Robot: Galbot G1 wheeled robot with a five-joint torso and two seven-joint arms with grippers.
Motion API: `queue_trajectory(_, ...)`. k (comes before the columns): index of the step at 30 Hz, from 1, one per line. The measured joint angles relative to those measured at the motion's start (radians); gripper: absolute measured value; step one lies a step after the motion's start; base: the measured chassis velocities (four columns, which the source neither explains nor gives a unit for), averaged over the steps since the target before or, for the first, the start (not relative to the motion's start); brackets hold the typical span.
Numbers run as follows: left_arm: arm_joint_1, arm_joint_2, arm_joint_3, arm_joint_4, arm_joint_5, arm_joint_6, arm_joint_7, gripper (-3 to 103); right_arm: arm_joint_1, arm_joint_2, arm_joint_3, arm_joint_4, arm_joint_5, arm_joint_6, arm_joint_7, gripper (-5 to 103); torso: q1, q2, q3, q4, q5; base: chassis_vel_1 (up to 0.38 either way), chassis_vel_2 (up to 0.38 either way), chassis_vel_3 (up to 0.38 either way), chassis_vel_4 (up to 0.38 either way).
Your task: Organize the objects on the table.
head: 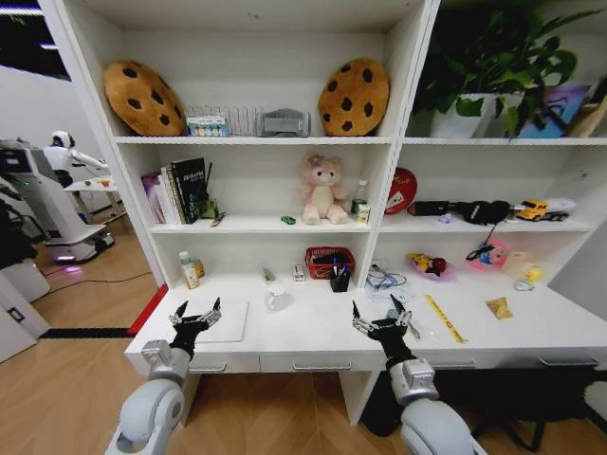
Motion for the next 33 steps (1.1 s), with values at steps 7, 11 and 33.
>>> queue_trajectory(7, 0.0, 0.0, 0.0, 0.0, 0.0, 0.0, 0.0, 100, -0.002, 0.0, 0.001, 0.002, 0.001, -0.001, -0.003, 100, 0.0, 0.0, 0.0, 0.0, 0.0, -0.026, -0.051, 0.022, 0.039)
queue_trajectory(11, 0.0, 0.0, 0.0, 0.0, 0.0, 0.0, 0.0, 100, 0.001, -0.001, 0.002, 0.002, 0.002, -0.001, -0.004, 100, 0.0, 0.0, 0.0, -0.0001, 0.0, -0.049, -0.115, 0.04, 0.1)
queue_trajectory(33, 0.0, 0.0, 0.0, 0.0, 0.0, 0.0, 0.0, 100, 0.012, -0.003, 0.003, -0.012, 0.014, -0.001, -0.005, 100, 0.0, 0.0, 0.0, 0.0001, 0.0001, -0.067, -0.119, 0.071, 0.122)
